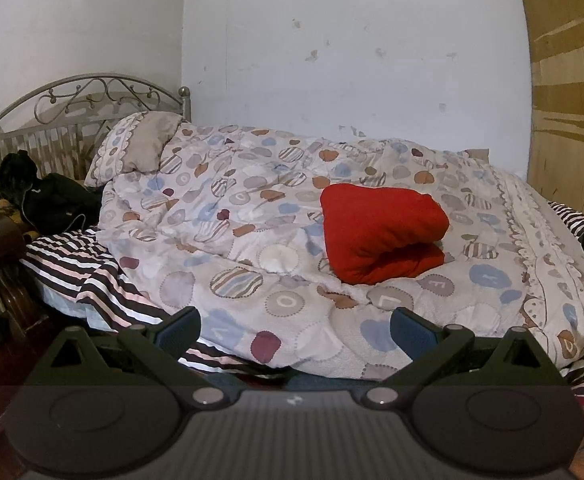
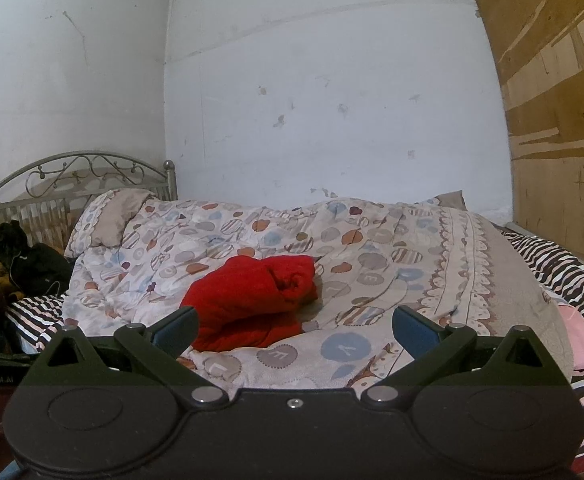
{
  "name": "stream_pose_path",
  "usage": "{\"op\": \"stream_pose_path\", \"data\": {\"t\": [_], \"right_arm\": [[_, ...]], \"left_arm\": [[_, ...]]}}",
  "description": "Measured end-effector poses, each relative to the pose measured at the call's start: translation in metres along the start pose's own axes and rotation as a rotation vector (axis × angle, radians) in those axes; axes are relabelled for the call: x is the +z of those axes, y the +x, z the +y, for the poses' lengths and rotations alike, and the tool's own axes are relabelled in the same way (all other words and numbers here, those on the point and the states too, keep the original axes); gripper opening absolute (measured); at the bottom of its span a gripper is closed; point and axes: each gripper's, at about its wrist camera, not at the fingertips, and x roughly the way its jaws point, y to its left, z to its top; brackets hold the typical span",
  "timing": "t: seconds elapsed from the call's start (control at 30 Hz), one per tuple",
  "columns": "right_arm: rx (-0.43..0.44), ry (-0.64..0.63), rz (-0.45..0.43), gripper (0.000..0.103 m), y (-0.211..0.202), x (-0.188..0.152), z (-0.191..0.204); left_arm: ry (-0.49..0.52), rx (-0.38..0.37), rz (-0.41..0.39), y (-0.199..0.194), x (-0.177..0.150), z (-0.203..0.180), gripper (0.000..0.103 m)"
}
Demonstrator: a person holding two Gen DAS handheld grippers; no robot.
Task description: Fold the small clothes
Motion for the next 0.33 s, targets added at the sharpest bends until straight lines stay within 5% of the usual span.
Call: {"op": "stream_pose_path", "data": {"t": [0.33], "right_arm": [[-0.001,0.001,0.003,0.103,0.0,-0.0001,0.0003]], "left_arm": [[0.004,-0.004,0.001,0.0005,0.0003,-0.0007,0.103]]}}
